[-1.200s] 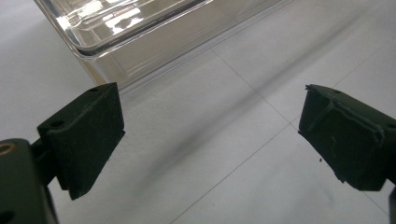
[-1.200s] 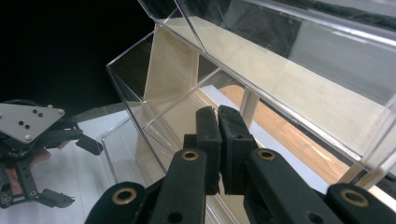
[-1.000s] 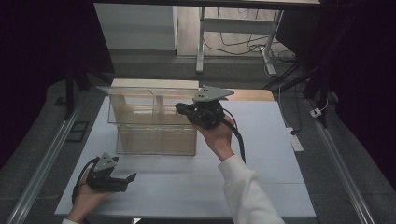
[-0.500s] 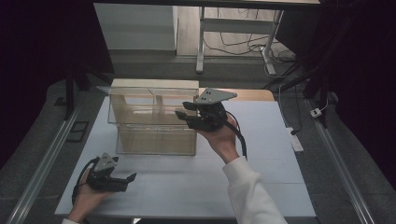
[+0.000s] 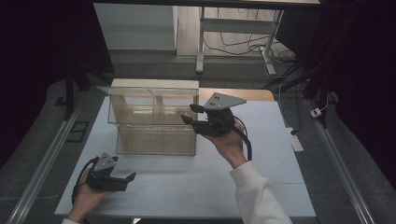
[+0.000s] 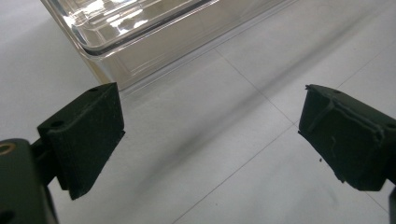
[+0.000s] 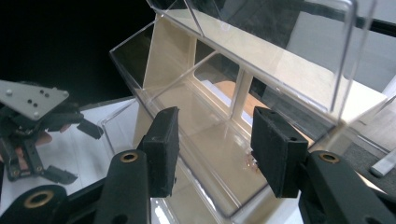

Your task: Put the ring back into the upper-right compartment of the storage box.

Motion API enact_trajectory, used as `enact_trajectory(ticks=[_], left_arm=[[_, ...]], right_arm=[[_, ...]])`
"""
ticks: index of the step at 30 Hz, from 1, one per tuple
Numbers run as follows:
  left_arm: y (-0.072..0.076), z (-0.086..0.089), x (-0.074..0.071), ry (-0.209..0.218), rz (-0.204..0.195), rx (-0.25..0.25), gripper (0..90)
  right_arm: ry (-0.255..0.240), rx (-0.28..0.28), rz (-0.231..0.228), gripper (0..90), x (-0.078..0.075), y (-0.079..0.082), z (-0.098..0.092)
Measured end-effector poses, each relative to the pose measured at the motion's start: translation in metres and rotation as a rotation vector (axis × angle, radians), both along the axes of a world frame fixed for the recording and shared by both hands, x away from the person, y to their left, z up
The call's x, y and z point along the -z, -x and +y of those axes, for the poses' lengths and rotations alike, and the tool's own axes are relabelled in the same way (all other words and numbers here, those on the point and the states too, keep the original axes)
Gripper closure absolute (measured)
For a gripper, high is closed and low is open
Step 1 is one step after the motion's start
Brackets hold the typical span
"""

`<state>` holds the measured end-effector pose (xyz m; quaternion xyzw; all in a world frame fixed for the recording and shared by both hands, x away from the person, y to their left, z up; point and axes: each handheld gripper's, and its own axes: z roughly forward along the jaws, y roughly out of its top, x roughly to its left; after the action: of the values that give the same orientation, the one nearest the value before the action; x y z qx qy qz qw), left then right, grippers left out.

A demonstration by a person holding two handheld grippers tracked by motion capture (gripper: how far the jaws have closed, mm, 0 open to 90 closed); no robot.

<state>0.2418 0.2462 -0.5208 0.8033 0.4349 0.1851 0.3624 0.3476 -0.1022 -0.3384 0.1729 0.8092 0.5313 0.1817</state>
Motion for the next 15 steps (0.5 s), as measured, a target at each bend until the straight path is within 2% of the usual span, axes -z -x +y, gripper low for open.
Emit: enact_trajectory(ticks=[6,10,15], left_arm=[[0.0,0.001,0.0,0.006,0.001,-0.003,6.7],[0.0,0.0,0.0,0.008,-0.002,-0.001,6.7],[0.0,-0.001,0.001,0.009,-0.001,0.006,6.7]], right_arm=[[-0.006,0.015,0.005,48.8,0.006,0.006,-0.017],[0.007,0.035,-0.001,47.3,0.011,0.012,-0.03],[-0.004,0.065,0.005,45.3,0.018,0.019,-0.052]])
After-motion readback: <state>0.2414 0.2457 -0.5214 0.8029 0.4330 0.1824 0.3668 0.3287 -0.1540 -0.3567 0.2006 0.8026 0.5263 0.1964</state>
